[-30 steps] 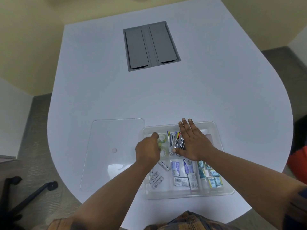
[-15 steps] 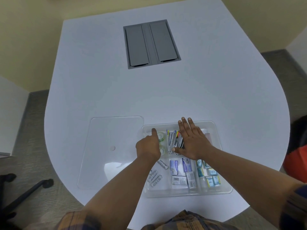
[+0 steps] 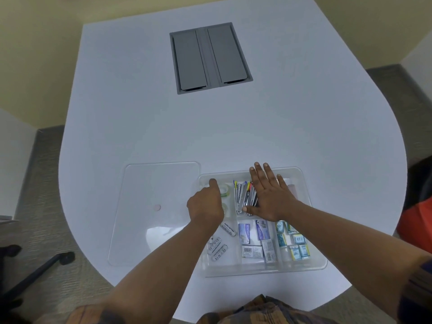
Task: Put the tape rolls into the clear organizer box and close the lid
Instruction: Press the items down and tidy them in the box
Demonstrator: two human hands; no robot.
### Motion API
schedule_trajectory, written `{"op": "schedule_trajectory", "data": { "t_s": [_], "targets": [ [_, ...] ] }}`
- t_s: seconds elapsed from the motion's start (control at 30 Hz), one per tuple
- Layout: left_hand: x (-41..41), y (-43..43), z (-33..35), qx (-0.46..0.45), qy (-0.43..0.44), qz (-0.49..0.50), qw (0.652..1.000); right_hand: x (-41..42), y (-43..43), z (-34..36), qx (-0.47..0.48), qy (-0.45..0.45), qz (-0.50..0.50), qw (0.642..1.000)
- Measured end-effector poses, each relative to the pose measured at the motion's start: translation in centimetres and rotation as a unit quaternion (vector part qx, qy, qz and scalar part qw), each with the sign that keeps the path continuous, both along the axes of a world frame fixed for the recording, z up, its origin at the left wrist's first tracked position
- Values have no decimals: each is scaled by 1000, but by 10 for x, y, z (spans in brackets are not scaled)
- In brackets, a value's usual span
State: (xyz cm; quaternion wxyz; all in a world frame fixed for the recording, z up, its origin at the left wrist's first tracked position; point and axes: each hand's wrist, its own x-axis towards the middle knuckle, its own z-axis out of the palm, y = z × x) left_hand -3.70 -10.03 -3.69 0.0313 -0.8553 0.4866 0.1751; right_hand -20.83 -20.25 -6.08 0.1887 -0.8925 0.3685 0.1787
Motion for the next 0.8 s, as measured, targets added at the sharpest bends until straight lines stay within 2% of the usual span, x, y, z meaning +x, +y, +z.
{"op": "schedule_trajectory", "data": {
  "t_s": [0.23,0.43,0.57,0.8],
  "targets": [
    [8,18,4,-52,100,-40,993,2,0,3,9,11,0,1000],
    [15,11,2,-14,134,3,991,2,0,3,16,13,-4,1000],
    [22,7,8,-63,107,19,992,3,0,4,17,13,-7,1000],
    [20,3,4,25,90,-4,996,2,0,5,21,17,-9,1000]
  ]
}}
